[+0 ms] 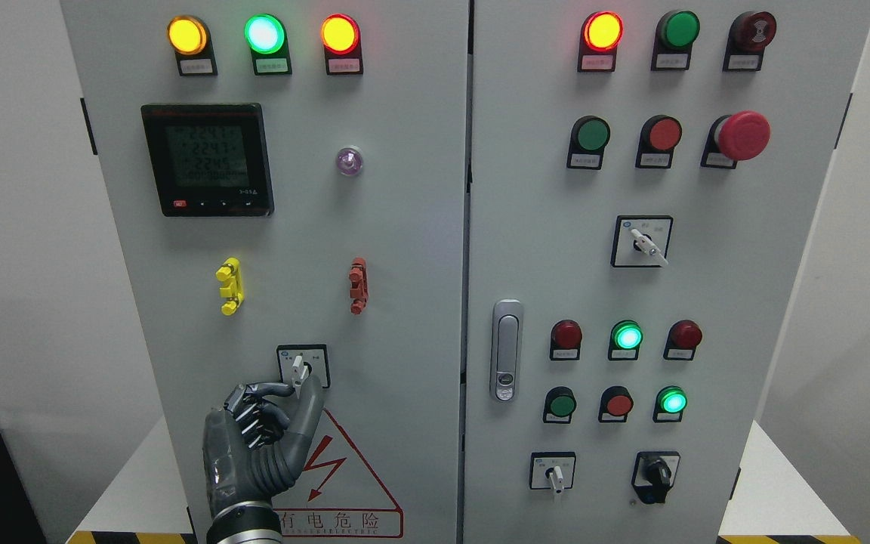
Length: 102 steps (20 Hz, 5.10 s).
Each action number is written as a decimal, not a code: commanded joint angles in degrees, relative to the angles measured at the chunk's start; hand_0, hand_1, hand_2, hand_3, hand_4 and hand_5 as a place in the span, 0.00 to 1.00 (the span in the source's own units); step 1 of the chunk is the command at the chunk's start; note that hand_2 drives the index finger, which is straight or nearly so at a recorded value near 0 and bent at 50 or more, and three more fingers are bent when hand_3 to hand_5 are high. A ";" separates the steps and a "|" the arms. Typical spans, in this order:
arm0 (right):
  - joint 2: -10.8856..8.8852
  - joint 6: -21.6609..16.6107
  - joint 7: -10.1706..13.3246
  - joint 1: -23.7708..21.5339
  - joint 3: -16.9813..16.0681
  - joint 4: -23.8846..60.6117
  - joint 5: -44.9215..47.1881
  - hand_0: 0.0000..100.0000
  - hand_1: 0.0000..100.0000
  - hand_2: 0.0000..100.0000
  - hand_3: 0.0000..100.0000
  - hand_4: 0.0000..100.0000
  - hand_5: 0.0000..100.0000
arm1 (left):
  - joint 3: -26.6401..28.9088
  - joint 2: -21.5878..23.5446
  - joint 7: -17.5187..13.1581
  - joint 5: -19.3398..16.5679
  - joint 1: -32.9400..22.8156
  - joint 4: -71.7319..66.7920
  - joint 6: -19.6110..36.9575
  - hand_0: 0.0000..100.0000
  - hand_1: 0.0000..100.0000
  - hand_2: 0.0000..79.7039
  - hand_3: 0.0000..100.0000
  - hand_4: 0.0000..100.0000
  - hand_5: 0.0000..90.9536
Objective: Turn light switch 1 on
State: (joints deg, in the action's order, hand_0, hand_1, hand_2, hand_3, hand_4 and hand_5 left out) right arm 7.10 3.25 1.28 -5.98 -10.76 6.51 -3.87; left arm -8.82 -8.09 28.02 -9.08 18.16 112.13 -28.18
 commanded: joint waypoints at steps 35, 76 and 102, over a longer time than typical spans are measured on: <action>-0.07 0.01 -0.05 0.00 0.03 0.00 0.00 0.00 0.00 0.00 0.00 0.00 0.00 | -0.14 -0.18 0.02 0.20 1.79 -0.16 -1.79 0.18 0.64 0.74 0.96 0.96 0.93; 0.02 0.01 -0.05 0.00 0.03 0.00 0.00 0.00 0.00 0.00 0.00 0.00 0.00 | -0.14 -0.35 0.10 -0.06 1.97 -0.16 -2.41 0.29 0.60 0.76 0.98 0.97 0.93; -0.07 0.01 -0.05 0.00 -0.05 0.00 0.00 0.00 0.00 0.00 0.00 0.00 0.00 | -0.93 -0.26 0.19 -0.33 1.70 -0.16 -2.85 0.43 0.56 0.77 0.99 0.98 0.93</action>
State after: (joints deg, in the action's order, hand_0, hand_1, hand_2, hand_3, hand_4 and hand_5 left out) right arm 7.08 3.24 1.28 -5.98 -10.75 6.50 -3.87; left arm -9.56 -8.42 28.51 -9.33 19.93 111.99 -30.91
